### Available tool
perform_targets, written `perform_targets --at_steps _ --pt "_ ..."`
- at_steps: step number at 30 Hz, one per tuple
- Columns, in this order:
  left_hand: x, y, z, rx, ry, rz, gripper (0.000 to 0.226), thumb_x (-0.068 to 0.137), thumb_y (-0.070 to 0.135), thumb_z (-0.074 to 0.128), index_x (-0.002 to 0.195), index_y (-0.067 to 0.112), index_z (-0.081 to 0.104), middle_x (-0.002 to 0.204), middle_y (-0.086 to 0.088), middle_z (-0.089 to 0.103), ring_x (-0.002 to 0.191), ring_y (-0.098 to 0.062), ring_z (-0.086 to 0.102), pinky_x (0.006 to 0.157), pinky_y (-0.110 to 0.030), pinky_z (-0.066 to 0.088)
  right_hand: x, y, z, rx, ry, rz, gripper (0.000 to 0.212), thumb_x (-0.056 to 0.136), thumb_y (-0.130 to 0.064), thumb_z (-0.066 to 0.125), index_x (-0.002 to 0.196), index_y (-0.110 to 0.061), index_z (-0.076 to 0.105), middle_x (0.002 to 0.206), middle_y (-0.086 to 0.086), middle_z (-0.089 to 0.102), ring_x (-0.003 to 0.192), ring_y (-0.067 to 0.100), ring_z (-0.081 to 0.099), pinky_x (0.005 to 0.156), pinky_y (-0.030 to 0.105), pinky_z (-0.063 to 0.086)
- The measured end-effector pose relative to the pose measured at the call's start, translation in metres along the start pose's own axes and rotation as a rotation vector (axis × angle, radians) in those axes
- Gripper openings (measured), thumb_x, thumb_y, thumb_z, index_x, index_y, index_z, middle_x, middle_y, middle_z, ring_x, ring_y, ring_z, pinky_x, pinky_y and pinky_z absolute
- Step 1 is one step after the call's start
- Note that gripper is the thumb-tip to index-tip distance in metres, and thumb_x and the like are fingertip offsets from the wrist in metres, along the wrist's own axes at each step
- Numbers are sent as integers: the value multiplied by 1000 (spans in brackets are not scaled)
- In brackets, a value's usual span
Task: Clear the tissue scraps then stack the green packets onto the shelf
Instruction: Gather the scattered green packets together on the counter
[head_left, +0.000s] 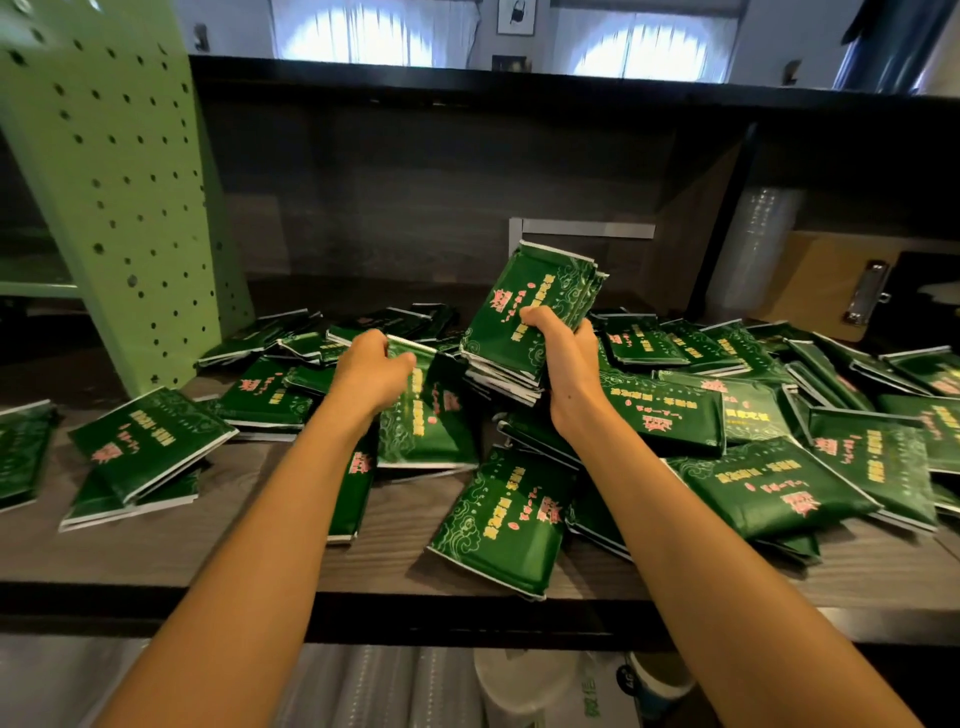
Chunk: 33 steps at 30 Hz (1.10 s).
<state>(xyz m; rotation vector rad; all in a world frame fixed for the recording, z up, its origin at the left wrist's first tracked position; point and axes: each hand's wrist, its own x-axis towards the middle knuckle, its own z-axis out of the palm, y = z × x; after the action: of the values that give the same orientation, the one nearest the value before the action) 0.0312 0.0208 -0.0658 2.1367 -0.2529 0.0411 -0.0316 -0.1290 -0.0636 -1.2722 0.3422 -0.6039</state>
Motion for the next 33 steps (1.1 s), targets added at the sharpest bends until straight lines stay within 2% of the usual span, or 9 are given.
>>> perform_targets --at_steps 3,8,11,16,21,25,27,31,33 --pt "9 -2 1 -251 193 -97 45 99 19 40 140 2 31 139 -18 42 122 -31 46 88 -32 38 6 3 -4 -19 73 -16 86 78 -31 67 148 -15 18 144 2 39 131 23 39 108 43 33" --pt "10 -8 -1 -534 286 -203 49 92 0 46 137 2 26 135 -18 44 104 -25 53 80 -37 49 8 4 -3 -41 92 -11 103 75 -38 68 150 -17 0 155 3 21 141 24 24 113 46 26" --pt "4 -6 3 -239 203 -131 49 84 0 61 125 6 34 124 -17 47 86 -19 50 62 -29 43 8 4 -4 -73 93 -9 99 83 -34 65 150 -15 -5 157 2 16 143 22 18 114 44 22" --pt "3 -6 0 473 97 -112 79 76 38 73 138 14 31 145 -16 29 135 -35 23 107 -43 25 6 6 -2 -92 72 -1 96 81 -34 65 150 -15 2 155 4 19 142 24 21 113 45 24" --pt "8 -11 1 474 -85 -88 67 78 52 67 129 14 45 135 -9 49 129 -33 39 107 -43 27 6 8 2 -124 71 -10 92 74 -37 68 147 -14 17 150 6 32 136 27 32 111 50 29" --pt "8 -10 -1 252 -86 -80 58 75 36 75 121 4 57 122 -13 59 110 -29 54 94 -33 42 6 9 1 -114 70 -10 91 74 -38 68 147 -14 19 149 6 33 135 26 34 110 50 30" --pt "6 -8 -2 173 -44 -106 46 81 25 72 118 1 58 120 -16 58 107 -29 54 87 -32 41 6 9 1 -117 74 -15 90 75 -37 68 147 -14 18 149 6 33 136 26 33 110 50 30" --pt "7 -7 -7 25 127 -105 9 88 14 54 81 8 55 85 -11 55 77 -25 52 66 -28 39 4 5 2 -117 68 -21 104 66 -44 69 149 -16 12 152 5 28 138 25 30 111 49 29" --pt "8 -5 -12 -205 306 -112 6 90 12 49 91 10 54 88 -8 53 64 -16 48 53 -26 35 7 6 0 -135 76 -27 100 79 -37 67 150 -15 1 156 3 18 142 24 22 114 46 24"
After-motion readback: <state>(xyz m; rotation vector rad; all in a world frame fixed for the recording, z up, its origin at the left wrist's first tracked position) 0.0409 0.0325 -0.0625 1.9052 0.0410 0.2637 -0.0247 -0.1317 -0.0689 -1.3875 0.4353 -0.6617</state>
